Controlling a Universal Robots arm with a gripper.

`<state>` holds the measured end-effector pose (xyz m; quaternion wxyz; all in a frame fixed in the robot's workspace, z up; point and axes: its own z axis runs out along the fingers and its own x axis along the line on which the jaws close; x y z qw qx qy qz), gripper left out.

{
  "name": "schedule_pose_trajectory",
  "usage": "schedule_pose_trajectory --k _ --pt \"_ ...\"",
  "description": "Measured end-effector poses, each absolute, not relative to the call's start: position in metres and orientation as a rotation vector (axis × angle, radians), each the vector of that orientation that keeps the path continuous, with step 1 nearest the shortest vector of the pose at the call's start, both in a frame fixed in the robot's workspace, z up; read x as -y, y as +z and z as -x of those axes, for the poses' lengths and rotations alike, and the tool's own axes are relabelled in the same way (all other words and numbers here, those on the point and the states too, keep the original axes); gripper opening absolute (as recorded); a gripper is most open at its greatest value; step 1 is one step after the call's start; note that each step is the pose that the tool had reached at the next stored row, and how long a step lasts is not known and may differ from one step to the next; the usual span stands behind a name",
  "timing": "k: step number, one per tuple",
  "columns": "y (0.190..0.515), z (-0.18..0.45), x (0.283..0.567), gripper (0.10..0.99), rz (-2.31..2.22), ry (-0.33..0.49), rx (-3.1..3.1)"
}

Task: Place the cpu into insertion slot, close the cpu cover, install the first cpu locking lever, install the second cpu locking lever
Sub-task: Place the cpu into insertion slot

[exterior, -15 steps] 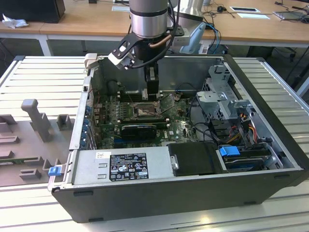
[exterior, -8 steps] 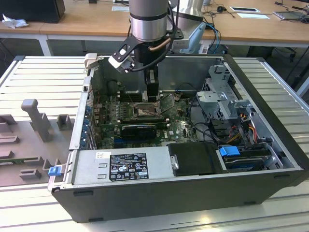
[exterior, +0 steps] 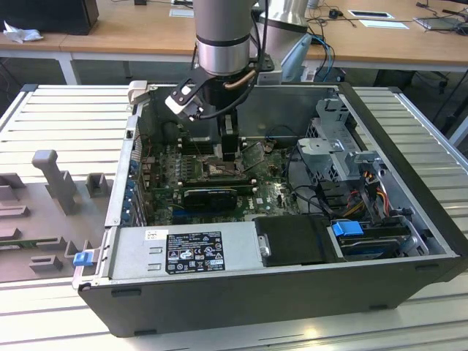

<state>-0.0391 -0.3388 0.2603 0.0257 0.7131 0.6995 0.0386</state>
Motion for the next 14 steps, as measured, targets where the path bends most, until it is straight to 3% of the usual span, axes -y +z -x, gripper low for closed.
schedule_pose_trajectory --k 14 --pt "0.235 0.039 0.327 0.525 -2.204 0.119 -2.162"
